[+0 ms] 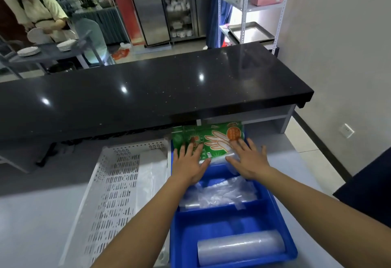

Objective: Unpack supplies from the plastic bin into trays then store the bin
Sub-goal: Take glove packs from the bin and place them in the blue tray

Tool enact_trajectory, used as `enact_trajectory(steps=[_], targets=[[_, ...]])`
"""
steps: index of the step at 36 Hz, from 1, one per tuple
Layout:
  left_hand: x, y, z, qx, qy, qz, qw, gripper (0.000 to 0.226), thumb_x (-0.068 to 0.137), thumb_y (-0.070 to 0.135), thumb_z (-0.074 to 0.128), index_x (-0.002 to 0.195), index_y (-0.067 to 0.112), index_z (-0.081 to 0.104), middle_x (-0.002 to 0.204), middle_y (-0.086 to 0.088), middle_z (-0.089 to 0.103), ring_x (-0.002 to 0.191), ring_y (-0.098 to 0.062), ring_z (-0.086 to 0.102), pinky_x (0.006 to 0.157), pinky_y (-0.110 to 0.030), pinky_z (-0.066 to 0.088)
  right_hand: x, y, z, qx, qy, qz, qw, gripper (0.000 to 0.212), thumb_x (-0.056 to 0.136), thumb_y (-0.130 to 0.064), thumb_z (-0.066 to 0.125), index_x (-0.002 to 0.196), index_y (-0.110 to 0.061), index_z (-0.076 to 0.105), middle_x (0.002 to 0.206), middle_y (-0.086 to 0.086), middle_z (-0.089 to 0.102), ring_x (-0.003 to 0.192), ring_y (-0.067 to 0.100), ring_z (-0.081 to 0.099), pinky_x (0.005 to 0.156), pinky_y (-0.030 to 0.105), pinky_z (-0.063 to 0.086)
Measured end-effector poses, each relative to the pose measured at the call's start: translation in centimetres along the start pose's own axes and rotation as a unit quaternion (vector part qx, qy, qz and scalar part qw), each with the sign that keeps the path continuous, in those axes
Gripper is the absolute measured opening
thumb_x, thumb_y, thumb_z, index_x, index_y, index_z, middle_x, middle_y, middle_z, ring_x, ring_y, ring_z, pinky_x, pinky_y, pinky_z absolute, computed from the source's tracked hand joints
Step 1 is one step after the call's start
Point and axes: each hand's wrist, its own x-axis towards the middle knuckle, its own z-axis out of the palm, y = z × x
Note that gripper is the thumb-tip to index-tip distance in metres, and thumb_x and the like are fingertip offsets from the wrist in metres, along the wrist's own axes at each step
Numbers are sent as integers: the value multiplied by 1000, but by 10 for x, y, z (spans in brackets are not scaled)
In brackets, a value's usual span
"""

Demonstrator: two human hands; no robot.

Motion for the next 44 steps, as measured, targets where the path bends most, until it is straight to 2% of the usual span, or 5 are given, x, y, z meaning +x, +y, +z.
enact_trajectory(steps=[17,29,33,38,44], targets=[[-113,7,-16,-218,79,-51,971,61,96,53,47,152,39,26,165,2,13,151,-20,11,121,-44,16,-62,-6,-5,87,49,-110,989,66,93,-58,43,151,-33,27,163,-6,20,150,17,13,118,52,12],[-54,31,7,-33,-57,-89,994,70,96,58,37,156,29,14,165,-3,9,151,-32,9,121,-48,10,-9,-25,4,-32,-68,-104,992,69,87,-73,31,135,-27,50,136,3,59,125,27,50,105,53,27],[-31,34,2,11,-80,-81,993,74,92,61,39,154,26,21,163,-5,22,147,-32,21,120,-50,15,6,-31,-12,-38,-121,-93,988,79,81,-82,25,130,-29,57,129,5,62,114,27,55,79,41,35],[-21,35,-6,-21,-148,-112,982,69,81,69,43,137,30,51,138,-7,58,122,-29,54,105,-46,41,20,-35,-20,-12,-214,-77,974,78,90,-74,25,134,-20,57,138,13,55,117,30,53,97,42,40],[-9,34,-13,-54,-188,-144,970,77,76,71,52,139,26,51,144,-5,53,123,-27,54,97,-38,43,22,-27,-34,129,-206,-57,969,65,101,-56,20,126,-13,62,135,14,57,114,27,53,99,39,37]])
